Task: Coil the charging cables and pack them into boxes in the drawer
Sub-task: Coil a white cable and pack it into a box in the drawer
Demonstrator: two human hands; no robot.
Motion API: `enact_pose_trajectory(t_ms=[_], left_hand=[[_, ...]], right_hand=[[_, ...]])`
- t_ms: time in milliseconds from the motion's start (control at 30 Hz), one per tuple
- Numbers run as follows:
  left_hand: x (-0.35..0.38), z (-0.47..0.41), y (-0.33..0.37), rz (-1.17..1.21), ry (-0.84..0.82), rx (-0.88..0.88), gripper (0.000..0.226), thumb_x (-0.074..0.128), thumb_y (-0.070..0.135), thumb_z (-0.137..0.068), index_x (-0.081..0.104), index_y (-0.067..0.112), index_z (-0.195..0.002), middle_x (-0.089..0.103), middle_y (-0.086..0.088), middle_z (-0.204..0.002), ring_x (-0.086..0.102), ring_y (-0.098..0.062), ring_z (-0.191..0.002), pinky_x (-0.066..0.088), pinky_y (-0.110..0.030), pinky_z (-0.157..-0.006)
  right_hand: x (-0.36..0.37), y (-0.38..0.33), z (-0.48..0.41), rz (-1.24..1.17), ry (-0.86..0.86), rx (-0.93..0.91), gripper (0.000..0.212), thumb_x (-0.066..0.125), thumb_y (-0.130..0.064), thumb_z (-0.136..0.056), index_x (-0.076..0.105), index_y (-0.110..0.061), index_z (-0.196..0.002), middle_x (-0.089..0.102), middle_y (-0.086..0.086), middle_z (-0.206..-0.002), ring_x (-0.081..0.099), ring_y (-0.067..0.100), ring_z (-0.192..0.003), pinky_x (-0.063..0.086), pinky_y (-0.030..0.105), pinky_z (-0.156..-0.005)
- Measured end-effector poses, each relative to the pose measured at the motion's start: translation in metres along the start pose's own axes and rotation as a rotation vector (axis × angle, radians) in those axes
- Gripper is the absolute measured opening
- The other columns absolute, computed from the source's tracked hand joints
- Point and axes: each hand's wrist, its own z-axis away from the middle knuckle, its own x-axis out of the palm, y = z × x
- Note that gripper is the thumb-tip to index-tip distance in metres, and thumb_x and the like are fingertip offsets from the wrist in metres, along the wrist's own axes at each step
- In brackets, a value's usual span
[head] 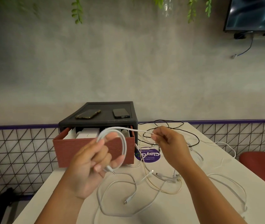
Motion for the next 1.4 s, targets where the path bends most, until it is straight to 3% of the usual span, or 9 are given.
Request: enact_pose_trajectory(t_ms=[133, 367, 467, 567, 833, 967, 1033, 1100, 1400], left_hand=[[-0.008, 0.007, 0.005, 0.160, 0.109, 0.037, 0.049, 0.008, 0.020, -0.103, 0.024, -0.006, -0.141, 0.035, -0.008, -0.073, 0.043, -0.023, -0.068, 0.002, -0.044, -0.116], [-0.030, 0.003, 0.025, 0.160, 0.108, 0.149, 0.052, 0.004, 0.022, -0.103, 0.016, -0.009, -0.143, 0.056, -0.022, -0.100, 0.054, -0.032, -0.096, -0.002, -0.042, -0.117], [-0.013, 0.000, 0.038, -0.008, 0.232, 0.201, 0.044, 0.021, 0.014, -0.102, 0.034, -0.009, -0.136, 0.058, -0.020, -0.103, 0.058, -0.029, -0.096, 0.015, -0.046, -0.116], [-0.003, -0.016, 0.025, -0.117, 0.147, 0.260, 0.043, 0.064, 0.015, -0.070, 0.056, 0.006, -0.111, 0.064, -0.002, -0.076, 0.062, -0.012, -0.065, 0.055, -0.035, -0.081], [0.020, -0.019, -0.016, -1.293, 0.137, 0.153, 0.039, 0.038, 0.015, -0.098, 0.034, 0.053, -0.103, 0.064, 0.007, -0.080, 0.061, -0.004, -0.074, 0.048, -0.026, -0.072], [0.018, -0.014, -0.020, -1.316, 0.030, 0.051, 0.015, 0.041, 0.060, -0.083, 0.052, 0.053, -0.089, 0.054, 0.022, -0.074, 0.051, 0.017, -0.070, 0.038, -0.014, -0.073], [0.019, -0.011, -0.017, -1.278, -0.031, 0.027, 0.054, 0.039, 0.073, -0.073, 0.065, 0.027, -0.086, 0.047, 0.017, -0.067, 0.047, 0.010, -0.065, 0.039, -0.017, -0.068], [0.020, -0.011, -0.016, -1.303, -0.068, 0.003, 0.075, 0.043, 0.071, -0.069, 0.063, 0.003, -0.095, 0.050, 0.006, -0.071, 0.048, 0.000, -0.067, 0.041, -0.025, -0.064], [0.028, -0.006, -0.008, -0.805, 0.083, 0.009, 0.038, 0.049, 0.044, -0.086, 0.073, 0.015, -0.078, 0.036, 0.009, -0.040, 0.032, -0.006, -0.038, 0.037, -0.019, -0.046]], right_hand=[[0.000, 0.014, 0.008, -0.028, 0.031, 0.057, 0.011, 0.057, -0.017, -0.091, 0.063, -0.022, -0.083, 0.061, 0.007, -0.069, 0.051, 0.022, -0.064, 0.042, 0.030, -0.059], [-0.001, 0.017, 0.019, -0.039, -0.222, 0.066, 0.024, 0.060, -0.022, -0.089, 0.061, -0.040, -0.073, 0.054, -0.008, -0.057, 0.044, 0.003, -0.055, 0.038, 0.017, -0.056], [0.003, 0.008, 0.026, -0.006, -0.488, 0.040, 0.017, 0.059, -0.024, -0.090, 0.066, -0.034, -0.077, 0.055, -0.014, -0.056, 0.047, -0.001, -0.054, 0.040, 0.016, -0.058], [0.009, -0.005, 0.034, -0.032, -0.648, -0.003, 0.013, 0.058, -0.026, -0.091, 0.070, -0.025, -0.085, 0.058, -0.019, -0.061, 0.051, -0.002, -0.056, 0.040, 0.012, -0.061], [0.014, -0.032, 0.049, -0.293, -0.767, -0.072, 0.015, 0.058, -0.024, -0.091, 0.065, -0.011, -0.094, 0.044, -0.012, -0.061, 0.040, 0.006, -0.060, 0.037, 0.018, -0.059], [0.007, -0.033, 0.047, -0.436, -0.716, -0.015, 0.002, 0.065, -0.022, -0.082, 0.066, -0.022, -0.080, 0.053, -0.014, -0.065, 0.045, 0.003, -0.062, 0.038, 0.014, -0.064], [-0.003, -0.031, 0.042, -0.418, -0.617, 0.014, 0.013, 0.068, -0.015, -0.084, 0.064, -0.024, -0.074, 0.052, -0.016, -0.056, 0.043, 0.001, -0.055, 0.036, 0.013, -0.059], [-0.015, -0.028, 0.035, -0.382, -0.521, 0.032, 0.019, 0.067, -0.009, -0.083, 0.064, -0.022, -0.070, 0.050, -0.013, -0.053, 0.040, 0.004, -0.052, 0.035, 0.016, -0.057], [-0.041, -0.006, 0.026, -0.176, -0.230, 0.076, 0.021, 0.065, -0.018, -0.084, 0.062, -0.026, -0.064, 0.051, -0.015, -0.048, 0.039, 0.001, -0.048, 0.032, 0.011, -0.049]])
